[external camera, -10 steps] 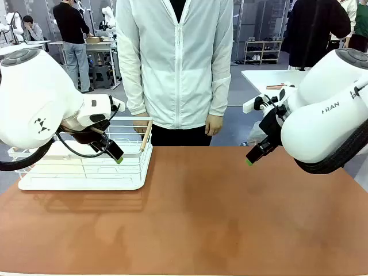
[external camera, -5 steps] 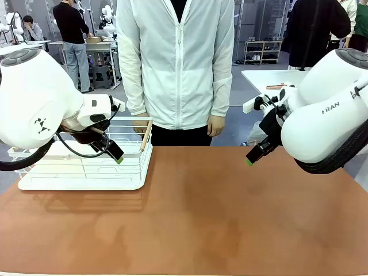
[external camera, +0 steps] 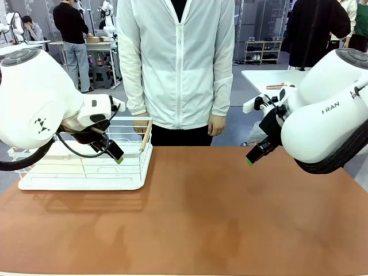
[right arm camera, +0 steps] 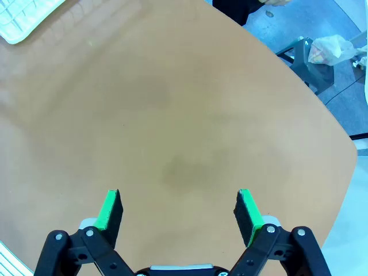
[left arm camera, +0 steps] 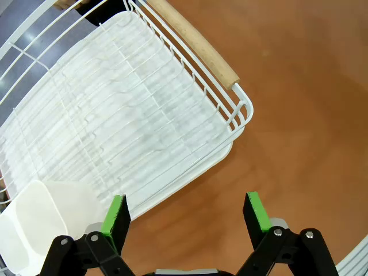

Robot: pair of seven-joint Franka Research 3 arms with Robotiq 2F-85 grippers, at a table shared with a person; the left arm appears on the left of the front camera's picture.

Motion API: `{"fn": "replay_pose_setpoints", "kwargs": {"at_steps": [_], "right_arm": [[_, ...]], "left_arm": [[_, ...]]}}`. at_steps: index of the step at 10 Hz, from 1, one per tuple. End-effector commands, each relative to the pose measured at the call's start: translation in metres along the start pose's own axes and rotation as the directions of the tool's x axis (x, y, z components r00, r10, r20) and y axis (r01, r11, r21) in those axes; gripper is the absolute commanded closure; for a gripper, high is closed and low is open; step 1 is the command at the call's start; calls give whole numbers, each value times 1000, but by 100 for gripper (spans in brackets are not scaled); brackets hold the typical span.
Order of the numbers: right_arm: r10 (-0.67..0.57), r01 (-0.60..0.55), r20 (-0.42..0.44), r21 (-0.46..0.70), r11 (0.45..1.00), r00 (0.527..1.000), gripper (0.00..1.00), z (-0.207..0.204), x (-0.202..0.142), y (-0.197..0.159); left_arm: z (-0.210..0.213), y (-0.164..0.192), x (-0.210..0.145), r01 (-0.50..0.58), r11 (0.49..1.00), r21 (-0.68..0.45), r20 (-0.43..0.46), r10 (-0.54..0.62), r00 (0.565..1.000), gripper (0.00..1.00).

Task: Clean the table.
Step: Pick up the Lint Roller when the human hands it over.

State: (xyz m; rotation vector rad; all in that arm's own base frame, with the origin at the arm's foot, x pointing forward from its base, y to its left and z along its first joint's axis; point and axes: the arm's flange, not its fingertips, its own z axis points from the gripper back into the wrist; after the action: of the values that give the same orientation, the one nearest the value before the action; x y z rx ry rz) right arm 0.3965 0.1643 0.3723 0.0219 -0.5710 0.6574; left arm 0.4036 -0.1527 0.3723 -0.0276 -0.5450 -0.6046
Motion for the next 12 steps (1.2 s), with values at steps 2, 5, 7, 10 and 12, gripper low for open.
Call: {"fn": "replay_pose_setpoints", "kwargs": {"at_steps": [2, 5, 7, 10, 12], "right_arm": [[0, 0, 0, 0, 1000, 1000, 0, 0, 0, 0], [-278, 264, 16, 266, 927, 960, 0, 54, 22, -53], [-442, 428, -94, 487, 761, 892, 0, 74, 11, -102], [-536, 561, -308, 718, 411, 786, 0, 90, -42, -171], [-582, 614, -388, 745, 259, 715, 0, 99, -79, -209]], "left_arm": [[0, 0, 0, 0, 1000, 0, 0, 0, 1000, 0], [58, 43, 29, -278, 932, -234, -59, 272, 961, 0], [88, 84, 19, -410, 820, -398, -119, 397, 910, 0], [128, 170, -32, -525, 550, -649, -177, 563, 808, 0], [148, 219, -76, -593, 456, -664, -153, 693, 705, 0]]}}
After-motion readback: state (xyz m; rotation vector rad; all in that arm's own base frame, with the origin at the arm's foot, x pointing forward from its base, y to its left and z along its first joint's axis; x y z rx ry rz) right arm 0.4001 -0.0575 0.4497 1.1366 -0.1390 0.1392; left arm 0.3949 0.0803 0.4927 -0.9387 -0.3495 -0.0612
